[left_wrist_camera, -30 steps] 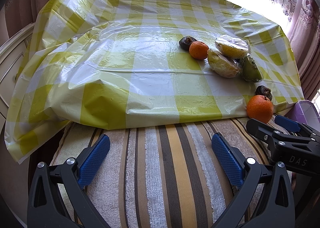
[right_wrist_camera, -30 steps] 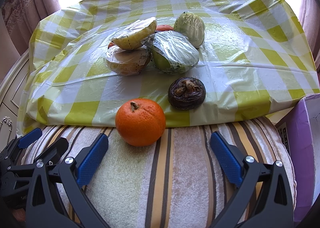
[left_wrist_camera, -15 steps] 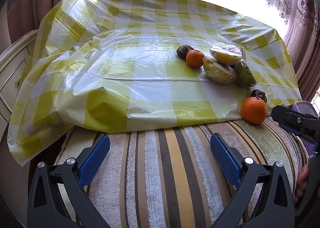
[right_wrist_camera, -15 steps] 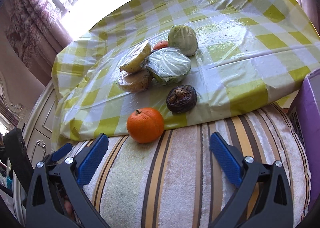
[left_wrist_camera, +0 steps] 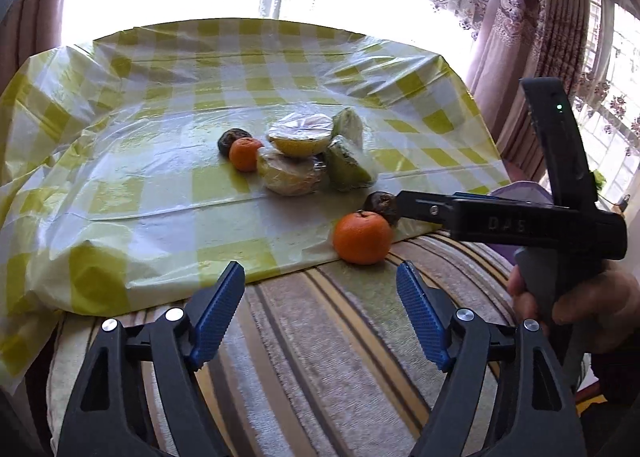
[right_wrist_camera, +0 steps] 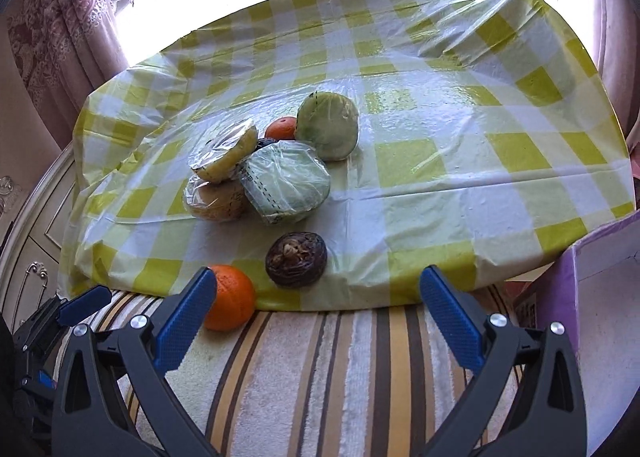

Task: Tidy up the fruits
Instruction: 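Grasp the dark brown round fruit with the right tool while the left tool grasps the orange, then carry both fruits over the white box and open both tools to drop them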

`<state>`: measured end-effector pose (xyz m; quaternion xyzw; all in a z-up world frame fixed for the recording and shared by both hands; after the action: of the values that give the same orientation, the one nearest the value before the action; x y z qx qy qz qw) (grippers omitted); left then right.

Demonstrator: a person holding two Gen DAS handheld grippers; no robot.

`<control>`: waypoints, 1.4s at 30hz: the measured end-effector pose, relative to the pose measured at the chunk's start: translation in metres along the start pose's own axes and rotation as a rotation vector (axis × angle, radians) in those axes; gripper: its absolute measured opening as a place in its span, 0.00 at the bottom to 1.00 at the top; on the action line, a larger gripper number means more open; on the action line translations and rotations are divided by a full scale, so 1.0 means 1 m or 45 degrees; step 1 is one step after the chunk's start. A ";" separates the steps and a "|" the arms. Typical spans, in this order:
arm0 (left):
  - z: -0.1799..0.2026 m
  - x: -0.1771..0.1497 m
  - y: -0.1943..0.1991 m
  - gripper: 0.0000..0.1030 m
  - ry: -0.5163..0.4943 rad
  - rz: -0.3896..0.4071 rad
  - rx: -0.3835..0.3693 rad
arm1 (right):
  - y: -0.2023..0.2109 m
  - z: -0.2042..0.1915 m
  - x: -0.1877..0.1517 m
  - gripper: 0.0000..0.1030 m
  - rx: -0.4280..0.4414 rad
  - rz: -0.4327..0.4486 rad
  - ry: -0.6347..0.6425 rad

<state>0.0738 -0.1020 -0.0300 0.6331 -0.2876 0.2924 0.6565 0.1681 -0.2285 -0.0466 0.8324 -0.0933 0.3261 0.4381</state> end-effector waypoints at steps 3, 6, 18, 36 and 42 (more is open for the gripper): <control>0.016 0.005 -0.016 0.61 0.016 -0.065 -0.102 | -0.008 0.000 0.001 0.98 0.001 -0.047 0.056; 0.022 0.005 -0.036 0.57 0.041 -0.161 -0.165 | -0.013 0.002 0.005 0.91 0.000 -0.067 0.075; 0.038 0.006 -0.066 0.40 -0.019 -0.269 -0.188 | -0.025 0.009 0.002 0.85 0.090 -0.149 0.056; -0.013 0.009 -0.051 0.40 0.223 -0.180 0.036 | -0.046 -0.015 0.003 0.39 -0.041 -0.195 0.282; 0.003 0.014 -0.049 0.40 0.166 -0.213 0.043 | -0.026 -0.004 0.004 0.39 -0.013 -0.147 0.222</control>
<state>0.1196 -0.1060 -0.0521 0.6457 -0.1855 0.2819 0.6850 0.1806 -0.2095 -0.0594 0.8027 -0.0084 0.3711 0.4667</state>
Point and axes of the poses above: each gripper's, at about its wrist camera, not at the fingertips, and y roughly against the way its jaws point, z to its right, x to its top, the point moved 10 cm from there along -y, roughly the way its jaws point, and after that the axes turned 13 degrees about x, right-handed, at the moved point
